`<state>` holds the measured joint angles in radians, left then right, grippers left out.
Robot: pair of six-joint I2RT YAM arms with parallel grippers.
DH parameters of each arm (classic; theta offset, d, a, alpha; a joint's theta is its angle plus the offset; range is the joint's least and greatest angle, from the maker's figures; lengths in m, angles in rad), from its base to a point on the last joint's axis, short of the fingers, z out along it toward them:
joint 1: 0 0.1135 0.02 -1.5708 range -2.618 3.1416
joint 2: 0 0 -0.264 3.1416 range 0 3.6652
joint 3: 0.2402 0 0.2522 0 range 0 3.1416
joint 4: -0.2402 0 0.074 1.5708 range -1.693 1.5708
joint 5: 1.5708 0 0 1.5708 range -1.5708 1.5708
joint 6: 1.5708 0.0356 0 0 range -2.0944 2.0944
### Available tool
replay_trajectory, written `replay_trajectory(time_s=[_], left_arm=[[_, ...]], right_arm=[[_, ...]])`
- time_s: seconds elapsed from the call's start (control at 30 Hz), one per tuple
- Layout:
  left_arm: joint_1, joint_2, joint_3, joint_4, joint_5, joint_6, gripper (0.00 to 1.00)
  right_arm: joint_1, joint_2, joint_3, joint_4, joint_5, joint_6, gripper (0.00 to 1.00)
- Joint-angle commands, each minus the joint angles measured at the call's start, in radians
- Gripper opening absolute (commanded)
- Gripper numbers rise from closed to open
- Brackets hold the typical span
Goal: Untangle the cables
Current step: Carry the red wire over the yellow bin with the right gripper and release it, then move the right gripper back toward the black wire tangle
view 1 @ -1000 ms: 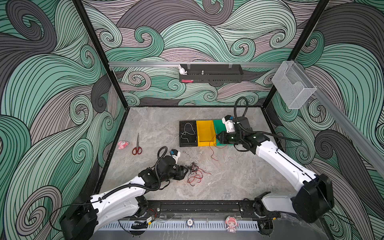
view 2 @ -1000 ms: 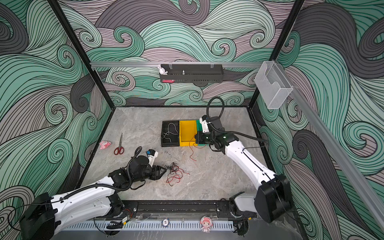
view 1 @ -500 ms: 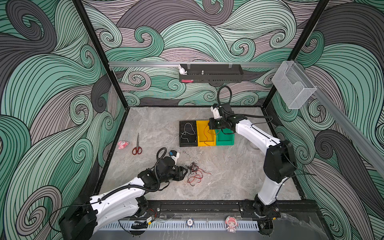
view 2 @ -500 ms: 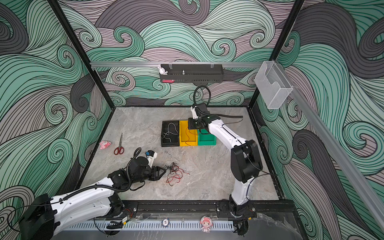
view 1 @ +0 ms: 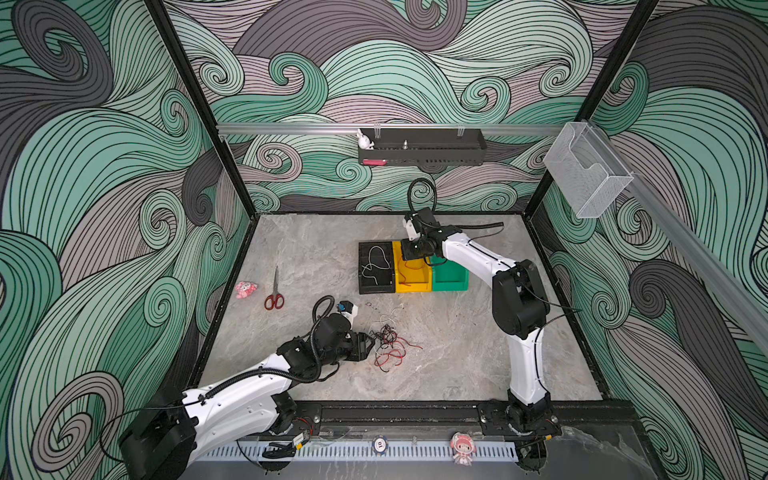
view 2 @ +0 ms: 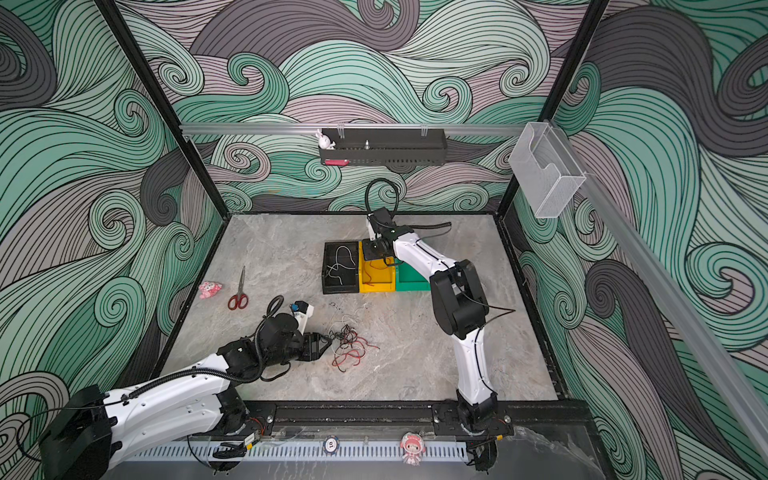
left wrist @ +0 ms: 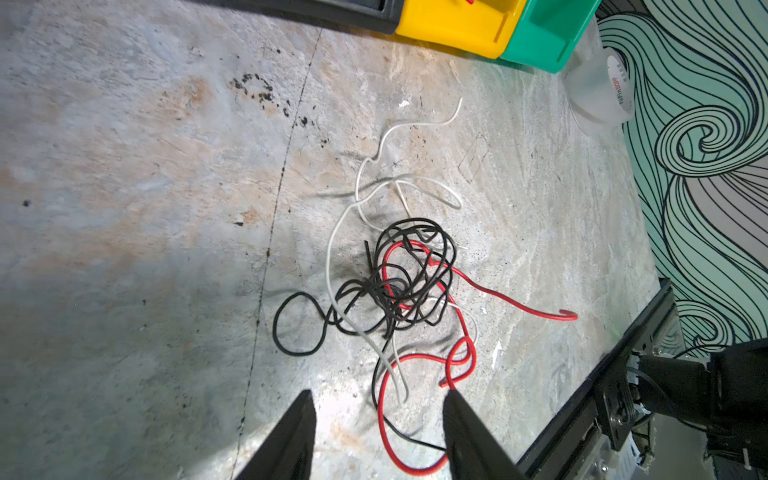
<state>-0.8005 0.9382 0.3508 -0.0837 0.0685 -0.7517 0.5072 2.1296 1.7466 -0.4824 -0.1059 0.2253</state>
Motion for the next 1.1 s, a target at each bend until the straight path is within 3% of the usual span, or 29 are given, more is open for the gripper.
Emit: replay_trajectory(time_s=[0.0, 0.3, 0.37, 0.47, 0.9, 1.07], left_arm=[[0.004, -0.017, 0.01, -0.025, -0.03, -0.018, 0.53], [0.005, -0.016, 0.01, -0.021, -0.045, -0.015, 0.52], [0.005, -0.003, 0.018, -0.018, -0.041, -0.012, 0.52], [0.005, 0.014, 0.024, -0.008, -0.033, -0.012, 0.52], [0.004, -0.018, 0.019, -0.015, -0.033, -0.035, 0.53], [0.005, -0.042, 0.006, -0.019, -0.041, -0.047, 0.52]], right_arm=[[0.01, 0.029, 0.04, 0.009, -0.061, 0.054, 0.03], [-0.009, 0.083, 0.037, 0.006, -0.054, 0.079, 0.08], [-0.011, 0.071, 0.024, -0.005, -0.019, 0.072, 0.12], [-0.017, 0.058, 0.009, -0.022, 0.024, 0.063, 0.25], [-0.021, -0.092, -0.064, -0.018, 0.032, -0.013, 0.42], [-0.022, -0.152, -0.102, -0.046, 0.013, -0.032, 0.43]])
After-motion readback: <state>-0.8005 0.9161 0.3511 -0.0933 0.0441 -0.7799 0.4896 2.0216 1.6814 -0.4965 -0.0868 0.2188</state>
